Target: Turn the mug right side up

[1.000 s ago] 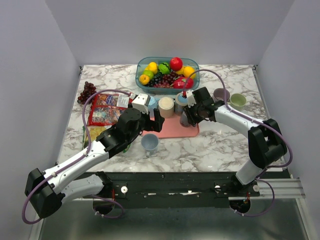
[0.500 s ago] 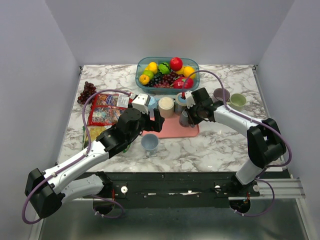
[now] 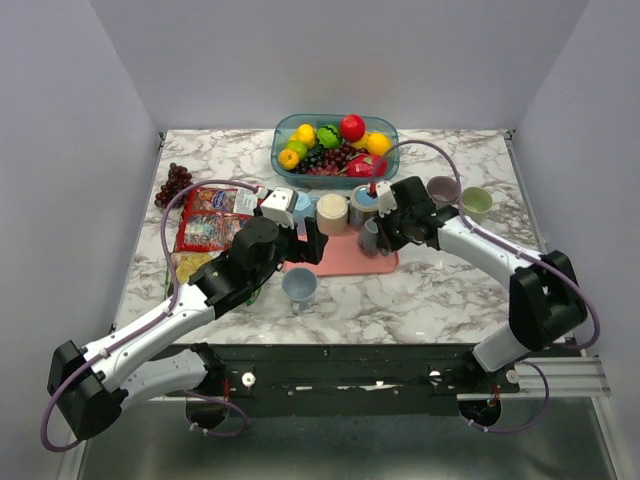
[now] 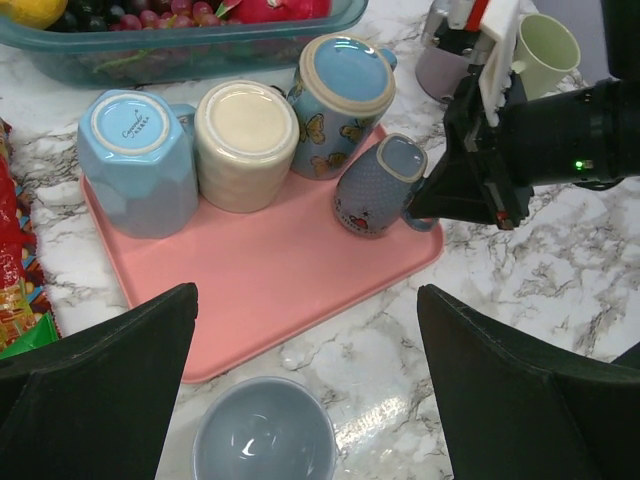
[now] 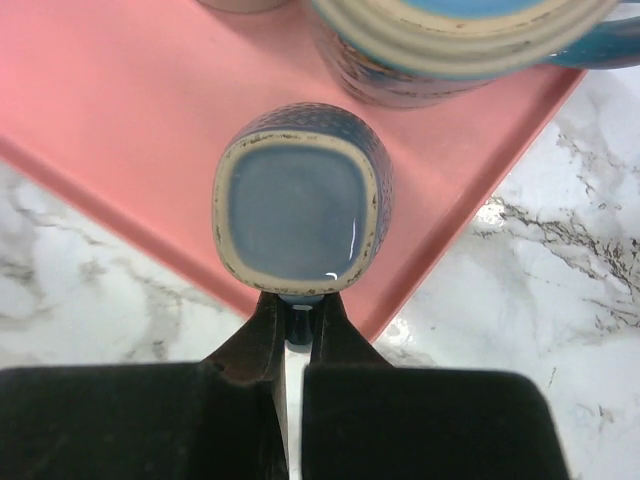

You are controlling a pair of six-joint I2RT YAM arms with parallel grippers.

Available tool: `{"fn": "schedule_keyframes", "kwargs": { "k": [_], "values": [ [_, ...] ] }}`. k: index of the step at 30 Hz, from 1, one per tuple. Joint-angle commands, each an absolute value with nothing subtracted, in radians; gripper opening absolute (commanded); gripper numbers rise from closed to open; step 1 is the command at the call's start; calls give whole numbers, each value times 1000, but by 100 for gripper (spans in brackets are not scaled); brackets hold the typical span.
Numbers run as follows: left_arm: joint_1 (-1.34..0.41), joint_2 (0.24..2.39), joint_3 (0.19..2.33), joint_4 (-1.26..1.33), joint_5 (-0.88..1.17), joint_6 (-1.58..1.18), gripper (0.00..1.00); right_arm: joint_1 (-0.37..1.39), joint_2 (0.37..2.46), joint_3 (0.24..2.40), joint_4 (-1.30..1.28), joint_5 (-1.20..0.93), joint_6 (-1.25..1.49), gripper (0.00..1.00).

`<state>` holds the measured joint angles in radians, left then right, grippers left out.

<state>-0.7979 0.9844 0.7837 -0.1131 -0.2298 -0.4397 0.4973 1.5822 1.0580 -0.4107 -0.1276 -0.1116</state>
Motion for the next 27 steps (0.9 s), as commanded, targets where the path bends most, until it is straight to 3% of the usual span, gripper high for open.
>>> {"fn": "schedule_keyframes", "kwargs": {
  "k": [1,9,17,27],
  "values": [
    [-793,934,772,-86,-218,-439,99,494,1422,1042,-345,-250,-49,1],
    [-793,868,730,-5,-80,-425,99,494,1181,993,-270,-373,67,1],
    [-792,851,715,228,195,-462,99,494,927,956,56,-570,305,1],
    [-798,962,761,575,371,-624,99,495,871,945,388,-715,579,1]
  ]
}}
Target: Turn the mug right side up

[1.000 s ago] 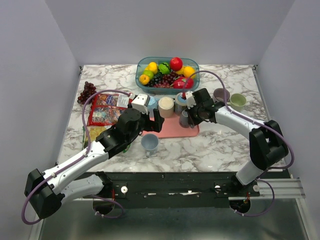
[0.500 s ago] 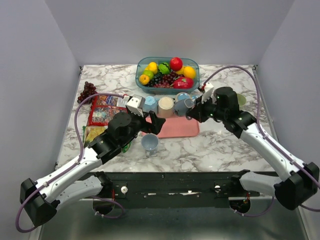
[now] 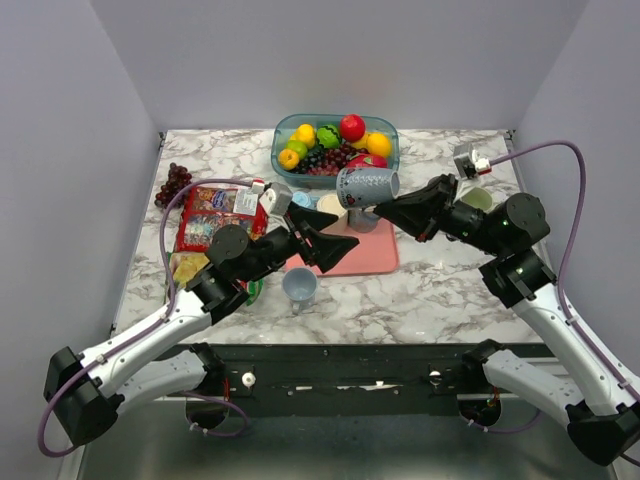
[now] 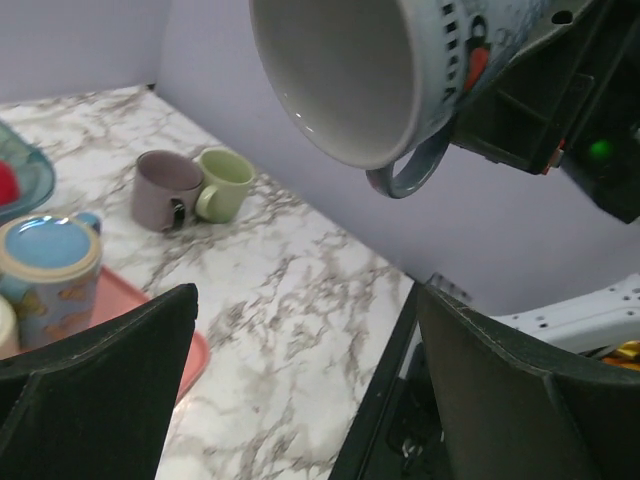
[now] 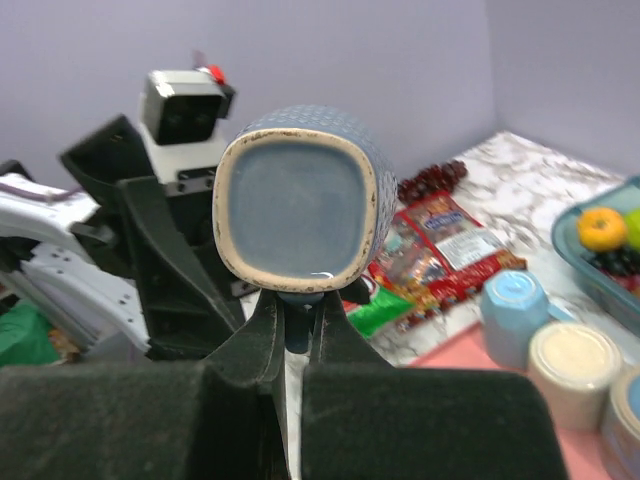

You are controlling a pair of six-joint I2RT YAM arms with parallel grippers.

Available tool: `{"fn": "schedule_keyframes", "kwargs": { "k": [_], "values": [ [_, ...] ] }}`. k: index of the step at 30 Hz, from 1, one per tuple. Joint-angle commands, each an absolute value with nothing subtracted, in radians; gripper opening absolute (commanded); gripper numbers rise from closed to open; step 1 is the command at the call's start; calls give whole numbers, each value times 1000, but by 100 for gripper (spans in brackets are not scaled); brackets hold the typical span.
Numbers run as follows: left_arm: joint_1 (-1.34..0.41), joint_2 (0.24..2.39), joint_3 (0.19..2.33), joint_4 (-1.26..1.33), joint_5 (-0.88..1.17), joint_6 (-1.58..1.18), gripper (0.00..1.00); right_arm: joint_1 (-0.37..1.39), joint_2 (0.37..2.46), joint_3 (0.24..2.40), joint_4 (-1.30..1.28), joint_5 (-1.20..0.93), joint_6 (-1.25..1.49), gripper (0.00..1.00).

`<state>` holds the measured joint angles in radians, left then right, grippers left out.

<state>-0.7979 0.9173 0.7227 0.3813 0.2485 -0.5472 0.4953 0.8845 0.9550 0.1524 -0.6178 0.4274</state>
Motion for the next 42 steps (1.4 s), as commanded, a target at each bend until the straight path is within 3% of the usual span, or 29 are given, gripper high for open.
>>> {"fn": "schedule_keyframes", "kwargs": {
  "k": [1,12,23,26,27,30,33,37,39,41,42],
  "values": [
    [-801,971,768,613,376,-632,99,495,873,945,435,-725,595,1],
    [-815,1052,799,893,339,-810,97,503,888,954,554,-755,647,1],
    [-848,1140,853,953,353,-851,75,506,894,919,594,-767,673,1],
    [-851,1152,867,953,356,-854,65,508,887,908,597,-765,675,1],
    [-853,1158,868,956,356,-856,57,508,885,908,598,-765,673,1],
    [-856,1167,874,963,356,-859,50,506,882,902,598,-769,675,1],
    [-861,1178,884,969,359,-862,35,508,882,900,601,-775,678,1],
    [-867,1190,891,971,356,-864,27,509,884,893,607,-784,684,1],
    [-867,1189,891,971,345,-864,17,508,882,890,603,-782,684,1],
    [-867,1186,891,957,333,-859,0,508,879,888,588,-779,683,1],
    [-867,1180,887,951,318,-848,0,508,877,888,575,-773,675,1]
  ]
}}
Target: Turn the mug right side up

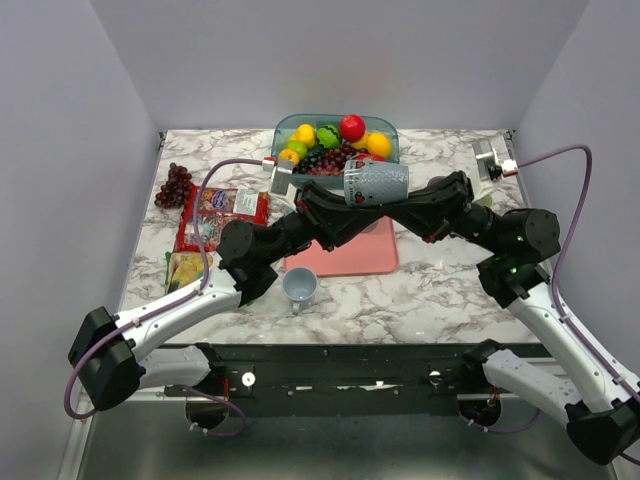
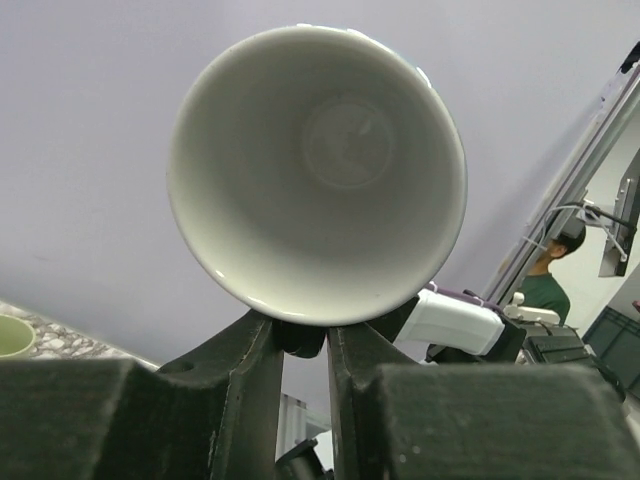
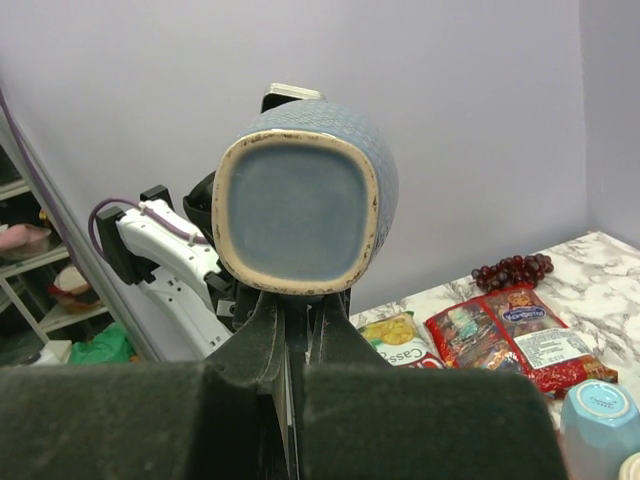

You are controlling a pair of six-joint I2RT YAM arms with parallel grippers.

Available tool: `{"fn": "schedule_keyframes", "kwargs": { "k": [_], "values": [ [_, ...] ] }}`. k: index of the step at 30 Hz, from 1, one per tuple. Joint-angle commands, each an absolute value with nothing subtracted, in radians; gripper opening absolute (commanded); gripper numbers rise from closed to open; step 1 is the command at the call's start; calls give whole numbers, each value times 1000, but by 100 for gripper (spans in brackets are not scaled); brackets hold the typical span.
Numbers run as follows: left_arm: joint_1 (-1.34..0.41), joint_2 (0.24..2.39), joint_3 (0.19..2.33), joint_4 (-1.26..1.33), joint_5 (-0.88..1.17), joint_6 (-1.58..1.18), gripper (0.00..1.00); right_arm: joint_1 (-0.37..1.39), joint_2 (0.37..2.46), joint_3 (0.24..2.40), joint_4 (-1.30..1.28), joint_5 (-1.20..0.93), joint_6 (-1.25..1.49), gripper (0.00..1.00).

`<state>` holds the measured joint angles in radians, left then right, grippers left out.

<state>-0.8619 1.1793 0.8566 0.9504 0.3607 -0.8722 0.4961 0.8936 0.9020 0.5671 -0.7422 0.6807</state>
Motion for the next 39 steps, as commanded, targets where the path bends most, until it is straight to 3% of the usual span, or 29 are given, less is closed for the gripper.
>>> {"fn": "schedule_keyframes", "kwargs": {
  "k": [1,3,4,5,6,9,10,11,14,20,27,31,39],
  "values": [
    [-868,1175,885,942,310,-842,0,508,874,891,546,-770,672,1],
    [-868,1164,876,933,285,-830,0,508,868,894,506,-747,648,6],
    [-868,1160,876,904,275,-824,0,508,861,897,458,-735,638,17],
    [-868,1154,879,878,265,-815,0,508,854,897,433,-718,628,42],
    [-868,1144,884,852,258,-795,0,508,847,897,408,-678,608,54],
    [-868,1115,896,723,204,-752,0,508,819,894,309,-615,551,84],
    [-868,1108,905,637,175,-738,0,508,810,902,223,-597,531,87],
    [-868,1100,913,583,160,-724,0,508,795,914,181,-577,513,96],
    [-870,1069,936,407,117,-660,0,508,756,925,19,-477,456,100],
    [-909,1023,936,120,17,-522,0,506,690,974,-375,-36,429,100],
    [-1122,1069,936,-113,-334,-431,0,508,698,974,-575,372,465,100],
    [-1219,1126,913,-213,-521,-506,0,508,715,954,-600,408,477,100],
    [-1347,1299,842,-216,-699,-638,0,508,707,858,-563,348,492,100]
  ]
}}
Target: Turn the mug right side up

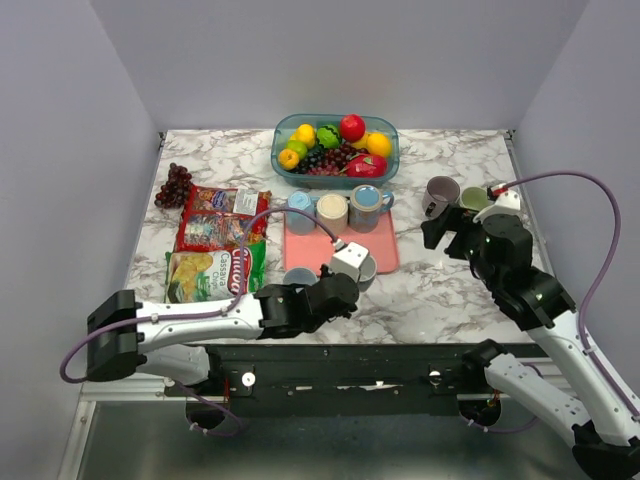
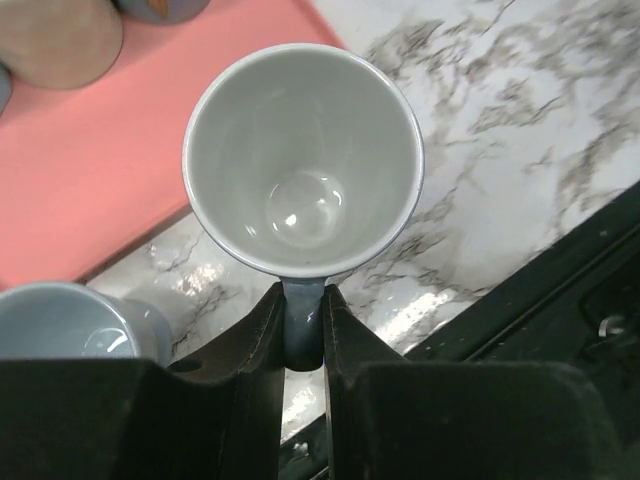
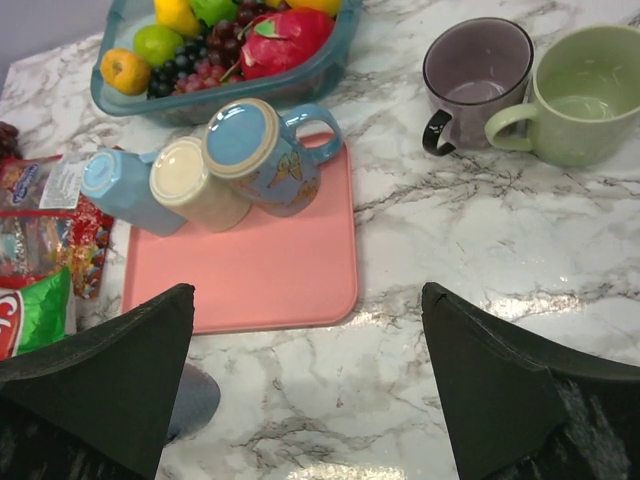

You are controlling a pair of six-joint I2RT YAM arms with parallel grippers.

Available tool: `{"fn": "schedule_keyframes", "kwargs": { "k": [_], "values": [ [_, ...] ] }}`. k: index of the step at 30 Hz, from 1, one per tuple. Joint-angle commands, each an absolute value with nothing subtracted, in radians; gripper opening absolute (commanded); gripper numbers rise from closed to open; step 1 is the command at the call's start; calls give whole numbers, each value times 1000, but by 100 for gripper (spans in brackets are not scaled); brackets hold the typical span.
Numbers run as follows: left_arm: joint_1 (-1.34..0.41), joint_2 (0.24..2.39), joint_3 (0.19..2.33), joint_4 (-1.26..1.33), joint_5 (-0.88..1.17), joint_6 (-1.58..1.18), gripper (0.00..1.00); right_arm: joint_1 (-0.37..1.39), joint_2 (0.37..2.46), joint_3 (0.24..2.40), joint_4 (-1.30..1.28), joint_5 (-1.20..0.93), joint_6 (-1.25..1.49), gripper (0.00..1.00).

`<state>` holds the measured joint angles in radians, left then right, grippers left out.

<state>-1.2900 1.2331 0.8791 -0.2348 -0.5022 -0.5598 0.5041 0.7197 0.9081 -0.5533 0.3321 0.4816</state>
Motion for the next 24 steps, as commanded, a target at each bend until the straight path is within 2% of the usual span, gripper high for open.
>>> {"fn": "schedule_keyframes", "kwargs": {
  "k": [1,10,24],
  "values": [
    [-1353,1313,822,-200,-713,-647,0,508,700,848,-548,342,489,100],
    [-1370,1400,729,-107,-810,-727,0,508,693,810,-517,295,494,100],
    [-1370,1416,627,-20,-821,-779,0,508,744,779,-488,261,519,100]
  ]
}}
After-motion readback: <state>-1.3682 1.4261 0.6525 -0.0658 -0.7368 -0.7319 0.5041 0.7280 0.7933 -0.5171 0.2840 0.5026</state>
